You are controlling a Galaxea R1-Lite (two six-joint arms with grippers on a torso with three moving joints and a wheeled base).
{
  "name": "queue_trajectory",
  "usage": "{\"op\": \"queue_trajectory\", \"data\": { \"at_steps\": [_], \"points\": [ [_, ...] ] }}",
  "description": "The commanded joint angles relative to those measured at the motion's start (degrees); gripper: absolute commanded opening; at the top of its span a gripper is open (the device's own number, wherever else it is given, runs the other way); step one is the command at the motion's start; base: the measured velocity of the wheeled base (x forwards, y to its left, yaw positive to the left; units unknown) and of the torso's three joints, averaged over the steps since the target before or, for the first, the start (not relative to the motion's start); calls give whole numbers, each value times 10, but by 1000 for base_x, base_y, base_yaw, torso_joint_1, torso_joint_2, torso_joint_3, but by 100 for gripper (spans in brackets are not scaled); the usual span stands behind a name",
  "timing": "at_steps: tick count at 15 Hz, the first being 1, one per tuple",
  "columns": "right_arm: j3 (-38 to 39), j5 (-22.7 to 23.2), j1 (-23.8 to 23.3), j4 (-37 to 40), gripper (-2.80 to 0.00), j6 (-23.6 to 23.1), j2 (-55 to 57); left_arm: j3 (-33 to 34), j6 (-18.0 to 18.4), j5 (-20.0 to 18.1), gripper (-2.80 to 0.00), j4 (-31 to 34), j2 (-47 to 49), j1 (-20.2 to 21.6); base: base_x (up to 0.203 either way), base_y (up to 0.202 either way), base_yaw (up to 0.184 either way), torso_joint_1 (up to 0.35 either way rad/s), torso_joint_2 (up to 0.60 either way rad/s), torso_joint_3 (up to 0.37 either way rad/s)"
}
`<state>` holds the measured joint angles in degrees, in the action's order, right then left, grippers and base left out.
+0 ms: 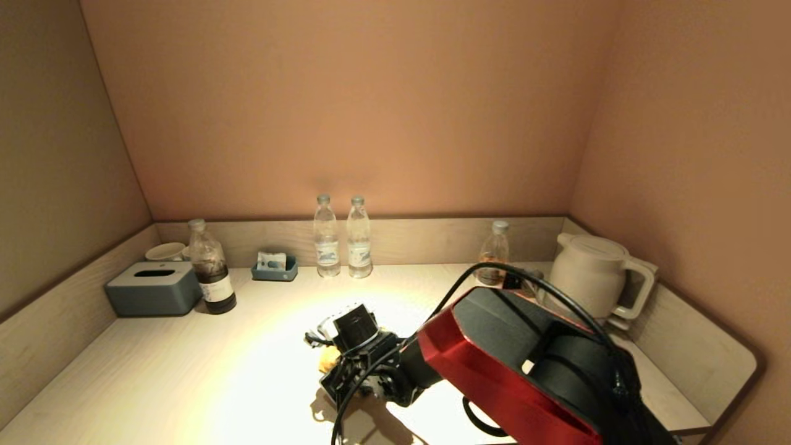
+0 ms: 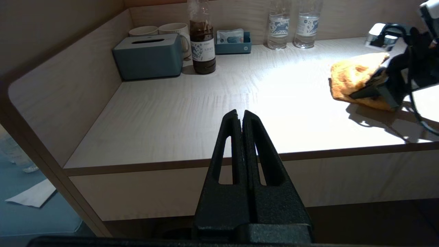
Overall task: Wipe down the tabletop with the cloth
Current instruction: Sweep the stains on the table
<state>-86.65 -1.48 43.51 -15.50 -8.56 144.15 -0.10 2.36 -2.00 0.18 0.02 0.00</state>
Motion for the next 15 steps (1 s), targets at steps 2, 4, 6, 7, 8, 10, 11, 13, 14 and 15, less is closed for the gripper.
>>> {"op": "queue_trajectory", "data": {
  "at_steps": [2, 4, 6, 7, 8, 10, 11, 13, 14, 15],
  "points": [
    [78, 0, -22, -10, -280, 24, -81, 0, 0, 0, -280, 0, 1, 0, 0, 0, 0, 0, 0, 0],
    [120, 0, -42, -43, -280, 27, -101, 0, 0, 0, -280, 0, 1, 0, 0, 0, 0, 0, 0, 0],
    [121, 0, -48, -59, -280, 27, -96, 0, 0, 0, -280, 0, 1, 0, 0, 0, 0, 0, 0, 0],
    [108, 1, -48, -59, -280, 27, -88, 0, 0, 0, -280, 0, 0, 0, 0, 0, 0, 0, 0, 0],
    [97, 1, -48, -59, -280, 27, -81, 0, 0, 0, -280, 0, 1, 0, 0, 0, 0, 0, 0, 0],
    [78, 1, -47, -57, -280, 27, -66, 0, 0, 0, -280, 0, 1, 0, 0, 0, 0, 0, 0, 0],
    [46, 2, -44, -55, -280, 27, -46, 0, 0, 0, -280, 0, 0, 0, 0, 0, 0, 0, 0, 0],
    [-6, 8, -31, -39, -280, 27, -13, 0, 0, 0, -280, 0, 1, 0, 0, 0, 0, 0, 0, 0],
    [-25, 10, -24, -26, -280, 27, -1, 0, 0, 0, -280, 0, 0, 0, 0, 0, 0, 0, 0, 0],
    [-53, 13, -17, -16, -280, 27, 12, 0, 0, 0, -280, 0, 1, 0, 0, 0, 0, 0, 0, 0]
  ]
}}
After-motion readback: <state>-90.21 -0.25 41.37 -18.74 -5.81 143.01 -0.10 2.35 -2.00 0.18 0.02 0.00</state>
